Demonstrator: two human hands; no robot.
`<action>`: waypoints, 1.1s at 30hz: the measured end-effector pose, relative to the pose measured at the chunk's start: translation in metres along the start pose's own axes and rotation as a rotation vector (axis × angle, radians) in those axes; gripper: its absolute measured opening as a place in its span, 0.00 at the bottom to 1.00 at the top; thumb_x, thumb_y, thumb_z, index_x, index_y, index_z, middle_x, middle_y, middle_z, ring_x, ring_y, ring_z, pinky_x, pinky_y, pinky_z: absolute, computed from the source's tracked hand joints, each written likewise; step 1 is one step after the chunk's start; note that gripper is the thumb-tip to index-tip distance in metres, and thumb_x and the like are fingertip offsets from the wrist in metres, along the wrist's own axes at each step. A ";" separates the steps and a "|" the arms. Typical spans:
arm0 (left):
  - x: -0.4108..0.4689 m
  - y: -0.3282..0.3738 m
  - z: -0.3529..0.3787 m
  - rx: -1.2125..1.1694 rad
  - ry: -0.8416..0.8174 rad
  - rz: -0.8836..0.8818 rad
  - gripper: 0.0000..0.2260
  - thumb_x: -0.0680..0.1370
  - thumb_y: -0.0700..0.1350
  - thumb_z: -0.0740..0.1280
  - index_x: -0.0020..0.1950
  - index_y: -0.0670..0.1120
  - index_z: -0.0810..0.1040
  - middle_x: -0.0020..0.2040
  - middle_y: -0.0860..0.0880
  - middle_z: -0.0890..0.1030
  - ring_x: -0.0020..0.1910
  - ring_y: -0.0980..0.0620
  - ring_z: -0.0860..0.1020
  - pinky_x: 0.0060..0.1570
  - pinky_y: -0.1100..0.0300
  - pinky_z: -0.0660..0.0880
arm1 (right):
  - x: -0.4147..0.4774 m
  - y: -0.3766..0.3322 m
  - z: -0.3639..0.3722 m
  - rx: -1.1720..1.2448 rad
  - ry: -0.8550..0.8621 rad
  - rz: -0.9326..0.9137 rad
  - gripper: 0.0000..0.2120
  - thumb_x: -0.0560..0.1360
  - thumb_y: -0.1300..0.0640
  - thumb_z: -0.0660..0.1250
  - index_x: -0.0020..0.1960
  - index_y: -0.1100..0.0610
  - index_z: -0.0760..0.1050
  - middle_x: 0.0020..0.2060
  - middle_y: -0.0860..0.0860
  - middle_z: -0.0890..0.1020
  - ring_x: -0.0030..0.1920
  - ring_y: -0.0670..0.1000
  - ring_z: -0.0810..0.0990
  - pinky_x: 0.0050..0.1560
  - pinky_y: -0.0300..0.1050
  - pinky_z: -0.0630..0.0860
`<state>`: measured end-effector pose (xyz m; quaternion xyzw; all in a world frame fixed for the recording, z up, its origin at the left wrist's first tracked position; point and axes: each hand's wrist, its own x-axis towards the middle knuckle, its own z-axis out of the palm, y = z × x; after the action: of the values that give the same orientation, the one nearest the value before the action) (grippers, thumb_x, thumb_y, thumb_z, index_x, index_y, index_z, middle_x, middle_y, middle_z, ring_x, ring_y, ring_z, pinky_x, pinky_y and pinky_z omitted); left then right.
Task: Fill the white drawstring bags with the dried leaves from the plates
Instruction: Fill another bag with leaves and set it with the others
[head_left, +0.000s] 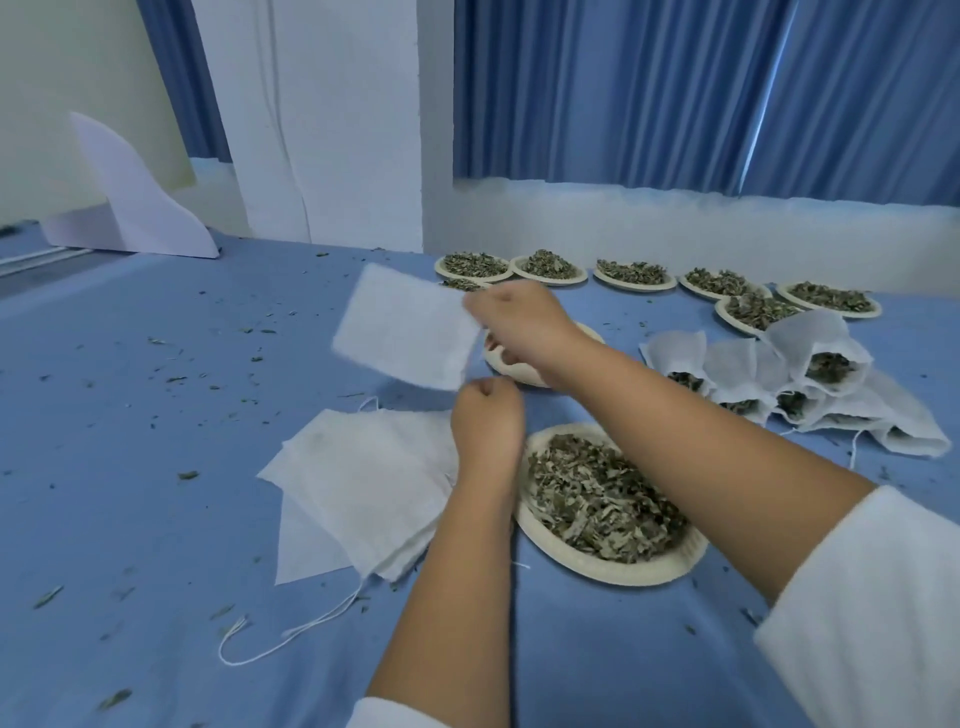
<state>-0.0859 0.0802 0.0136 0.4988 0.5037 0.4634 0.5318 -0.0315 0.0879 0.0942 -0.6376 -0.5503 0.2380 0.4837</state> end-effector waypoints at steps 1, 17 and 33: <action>-0.002 0.004 0.000 -0.151 -0.028 -0.078 0.11 0.80 0.40 0.57 0.39 0.43 0.73 0.32 0.47 0.73 0.28 0.51 0.66 0.32 0.58 0.65 | -0.003 0.002 -0.013 0.130 0.048 0.086 0.17 0.77 0.59 0.63 0.30 0.53 0.66 0.19 0.47 0.69 0.21 0.46 0.67 0.25 0.38 0.60; -0.029 0.021 0.012 -0.621 -0.318 -0.190 0.07 0.83 0.43 0.61 0.54 0.40 0.76 0.37 0.45 0.85 0.35 0.51 0.84 0.34 0.61 0.79 | -0.070 0.056 -0.076 0.580 0.106 0.286 0.07 0.77 0.54 0.70 0.43 0.57 0.81 0.33 0.51 0.83 0.34 0.46 0.81 0.34 0.38 0.77; -0.048 0.015 0.020 -0.437 -0.660 0.072 0.12 0.71 0.44 0.72 0.52 0.42 0.79 0.36 0.51 0.81 0.37 0.56 0.78 0.36 0.66 0.75 | -0.075 0.057 -0.065 0.956 0.046 0.331 0.09 0.75 0.53 0.71 0.37 0.51 0.84 0.38 0.51 0.81 0.43 0.50 0.76 0.46 0.45 0.69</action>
<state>-0.0690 0.0321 0.0322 0.5133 0.1773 0.3927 0.7422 0.0286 -0.0009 0.0546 -0.4286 -0.2606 0.5228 0.6893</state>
